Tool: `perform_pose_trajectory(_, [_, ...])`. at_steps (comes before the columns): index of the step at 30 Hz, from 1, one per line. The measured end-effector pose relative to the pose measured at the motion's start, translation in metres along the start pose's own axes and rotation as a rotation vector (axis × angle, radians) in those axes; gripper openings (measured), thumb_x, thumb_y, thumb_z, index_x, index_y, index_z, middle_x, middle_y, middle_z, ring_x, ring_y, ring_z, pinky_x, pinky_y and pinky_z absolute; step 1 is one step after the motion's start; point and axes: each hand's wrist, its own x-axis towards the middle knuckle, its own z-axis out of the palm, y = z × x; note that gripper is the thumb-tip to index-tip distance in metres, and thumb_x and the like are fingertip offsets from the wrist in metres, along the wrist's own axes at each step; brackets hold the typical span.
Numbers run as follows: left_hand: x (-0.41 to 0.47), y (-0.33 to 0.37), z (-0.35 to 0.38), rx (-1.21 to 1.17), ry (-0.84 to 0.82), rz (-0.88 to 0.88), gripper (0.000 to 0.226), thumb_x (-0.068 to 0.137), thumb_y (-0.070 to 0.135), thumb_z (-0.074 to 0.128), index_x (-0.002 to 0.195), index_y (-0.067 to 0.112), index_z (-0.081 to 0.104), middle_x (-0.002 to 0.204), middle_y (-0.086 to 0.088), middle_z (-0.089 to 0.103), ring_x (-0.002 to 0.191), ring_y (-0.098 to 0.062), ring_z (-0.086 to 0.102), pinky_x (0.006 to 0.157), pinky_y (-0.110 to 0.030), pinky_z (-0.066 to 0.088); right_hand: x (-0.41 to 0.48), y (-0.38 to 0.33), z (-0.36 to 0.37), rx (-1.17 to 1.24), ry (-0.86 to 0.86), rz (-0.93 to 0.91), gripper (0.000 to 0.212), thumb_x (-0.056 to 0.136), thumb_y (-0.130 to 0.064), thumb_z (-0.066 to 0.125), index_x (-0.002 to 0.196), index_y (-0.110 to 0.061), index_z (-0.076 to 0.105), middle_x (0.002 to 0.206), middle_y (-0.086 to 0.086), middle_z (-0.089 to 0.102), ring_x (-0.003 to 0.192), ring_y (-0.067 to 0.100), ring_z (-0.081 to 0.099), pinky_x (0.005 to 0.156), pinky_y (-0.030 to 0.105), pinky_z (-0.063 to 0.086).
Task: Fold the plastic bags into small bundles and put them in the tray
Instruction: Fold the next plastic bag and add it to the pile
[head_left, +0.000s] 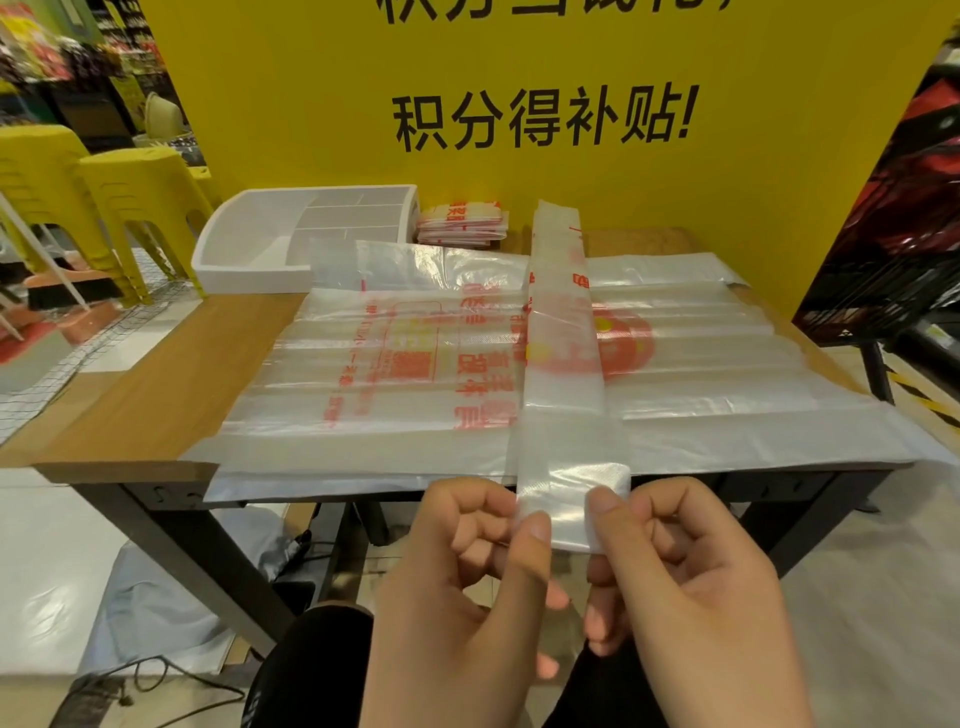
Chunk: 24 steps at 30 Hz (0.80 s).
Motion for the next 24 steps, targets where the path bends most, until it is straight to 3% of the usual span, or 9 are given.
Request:
perform_pose_trajectory(3, [0.0009,0.0013,0.0007,0.000,-0.015,-0.005,0.017,0.074,0.034,0.069,0.081,0.043,0.056,0.069,-0.005,0.070,0.061,-0.019,0.070,0.040,-0.034,0.052,0.0000,0.0013,0.0009,0.021,0.006,-0.006,0.024,0.081,-0.017,0.074,0.066,-0.017,0.054,0.049,0.015,0.053,0.034,0.026,0.047,0.036,0.030,0.042])
perform_pose_trajectory(6, [0.0025,0.0025,0.0014,0.016,-0.025,-0.021,0.025,0.088,0.025,0.070,0.080,0.042,0.054,0.067,-0.006,0.070,0.052,-0.025,0.065,0.042,-0.036,0.052,-0.0003,0.0012,0.0014,0.045,-0.001,-0.004,0.024,0.080,-0.016,0.074,0.068,-0.022,0.054,0.049,0.014,0.052,0.032,0.024,0.045,0.036,0.029,0.041])
perform_pose_trajectory(10, [0.0057,0.0055,0.0026,-0.007,-0.049,-0.050,0.019,0.090,0.027,0.067,0.085,0.042,0.057,0.062,-0.009,0.067,0.047,-0.028,0.059,0.042,-0.034,0.050,-0.0008,0.0013,0.0027,0.055,-0.005,0.003,0.019,0.080,-0.018,0.074,0.076,-0.027,0.058,0.049,0.013,0.053,0.033,0.025,0.046,0.036,0.031,0.042])
perform_pose_trajectory(13, [0.0082,0.0037,0.0026,-0.040,-0.040,-0.084,0.022,0.091,0.011,0.065,0.096,0.029,0.053,0.058,-0.011,0.064,0.044,-0.024,0.055,0.040,-0.030,0.046,-0.0016,0.0023,0.0043,0.063,0.011,-0.007,0.020,0.079,-0.017,0.074,0.079,-0.030,0.058,0.050,0.013,0.053,0.034,0.025,0.047,0.037,0.031,0.043])
perform_pose_trajectory(17, [0.0100,0.0066,0.0035,-0.084,-0.073,-0.111,0.014,0.093,0.007,0.060,0.098,0.016,0.051,0.057,-0.011,0.062,0.043,-0.020,0.054,0.039,-0.028,0.044,-0.0021,0.0030,0.0050,0.077,0.016,-0.012,0.023,0.081,-0.016,0.073,0.094,-0.021,0.056,0.052,0.013,0.053,0.037,0.023,0.049,0.038,0.028,0.044])
perform_pose_trajectory(21, [0.0086,0.0070,0.0067,-0.117,-0.087,-0.154,0.015,0.096,0.010,0.055,0.093,0.024,0.058,0.057,-0.012,0.060,0.044,-0.021,0.052,0.038,-0.029,0.043,-0.0013,0.0043,0.0044,0.051,0.019,-0.038,0.022,0.084,-0.013,0.072,0.095,-0.019,0.054,0.049,0.009,0.049,0.035,0.019,0.045,0.037,0.024,0.040])
perform_pose_trajectory(24, [0.0069,0.0070,0.0098,-0.078,-0.106,-0.147,0.014,0.093,0.028,0.057,0.083,0.037,0.058,0.061,-0.012,0.063,0.045,-0.021,0.054,0.041,-0.030,0.045,-0.0007,0.0036,0.0045,0.094,0.016,-0.036,0.020,0.084,-0.009,0.070,0.094,-0.016,0.054,0.048,0.010,0.048,0.034,0.018,0.043,0.036,0.024,0.039])
